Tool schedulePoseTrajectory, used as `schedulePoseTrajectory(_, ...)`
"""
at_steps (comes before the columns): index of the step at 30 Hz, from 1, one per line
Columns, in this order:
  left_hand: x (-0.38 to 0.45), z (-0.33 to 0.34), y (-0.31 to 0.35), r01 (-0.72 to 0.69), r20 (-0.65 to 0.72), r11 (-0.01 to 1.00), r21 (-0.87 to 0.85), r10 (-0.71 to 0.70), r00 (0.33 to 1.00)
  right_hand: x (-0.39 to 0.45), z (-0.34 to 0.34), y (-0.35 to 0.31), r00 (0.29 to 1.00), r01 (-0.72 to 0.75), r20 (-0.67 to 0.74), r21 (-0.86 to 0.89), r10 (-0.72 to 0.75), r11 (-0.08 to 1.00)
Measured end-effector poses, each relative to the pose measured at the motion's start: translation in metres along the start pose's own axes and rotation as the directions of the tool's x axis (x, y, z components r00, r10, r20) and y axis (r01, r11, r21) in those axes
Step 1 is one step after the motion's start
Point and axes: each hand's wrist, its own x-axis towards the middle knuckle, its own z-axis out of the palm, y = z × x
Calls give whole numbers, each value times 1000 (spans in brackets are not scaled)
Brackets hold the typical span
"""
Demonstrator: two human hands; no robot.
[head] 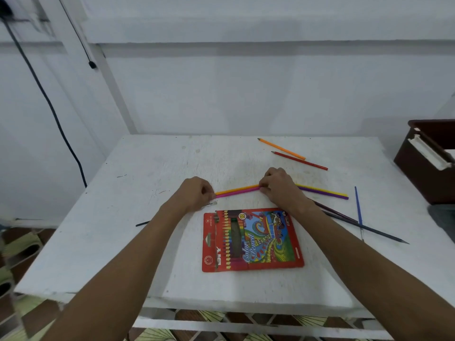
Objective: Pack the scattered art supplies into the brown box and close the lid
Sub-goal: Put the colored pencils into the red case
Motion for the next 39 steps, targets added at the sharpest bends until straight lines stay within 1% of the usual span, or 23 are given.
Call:
schedulePoseTrajectory(5,-6,-4,-2,14,-17,998,-63,-15,1000,-2,0,2,999,33,8,-2,-33,999)
schedulePoseTrajectory(9,-10,-11,-8,17,-105,990,-141,-32,994,-6,-2,5,999,38,33,-20,-37,999)
schedulePoseTrajectory(10,-11,-14,-9,18,-134,980,-197,-45,990,-7,-3,6,999,30,19,27,-30,999)
schedulePoseTrajectory(11,-14,-19,-8,17,-162,961,-275,-64,985,-8,-5,5,1000,13,-10,109,-12,994)
schedulePoseTrajectory(13,-20,-30,-1,-10,-213,891,-454,-97,972,-9,-15,1,994,-33,-84,319,63,947)
schedulePoseTrajectory(15,-27,-42,11,-81,-256,787,-612,-100,962,-10,-28,-7,978,-47,-152,511,144,858)
schedulePoseTrajectory(16,-29,-49,18,-121,-282,742,-660,-95,955,-10,-35,-13,970,-41,-170,595,176,803)
schedulePoseTrajectory(17,-31,-54,25,-159,-316,717,-678,-89,945,-10,-43,-19,963,-28,-180,668,199,743)
schedulePoseTrajectory(18,-31,-58,32,-192,-355,720,-667,-80,932,-9,-51,-26,958,-11,-188,728,215,686)
schedulePoseTrajectory(20,-32,-64,47,-236,-426,776,-586,-47,903,-7,-64,-41,950,25,-204,802,235,597)
schedulePoseTrajectory(23,-36,-69,72,-297,-483,851,-433,59,874,-4,-78,-63,943,96,-249,839,220,536)
schedulePoseTrajectory(25,-40,-69,85,-331,-472,885,-328,150,869,-5,-85,-75,938,164,-295,841,183,516)
schedulePoseTrajectory(27,-45,-70,93,-352,-432,898,-263,216,876,-7,-92,-84,933,222,-333,834,139,505)
schedulePoseTrajectory(29,-51,-70,96,-374,-387,895,-242,264,884,-11,-97,-92,932,263,-345,853,109,450)
schedulePoseTrajectory(31,-57,-71,95,-395,-358,882,-258,293,887,-14,-100,-98,934,282,-344,876,97,392)
schedulePoseTrajectory(33,-63,-73,91,-398,-353,875,-275,293,889,-18,-99,-103,935,290,-346,879,85,379)
schedulePoseTrajectory(36,-74,-76,85,-382,-360,881,-280,273,892,-23,-95,-110,938,286,-339,875,73,390)
schedulePoseTrajectory(39,-85,-77,75,-328,-372,877,-351,191,908,-29,-86,-113,942,248,-327,834,80,493)
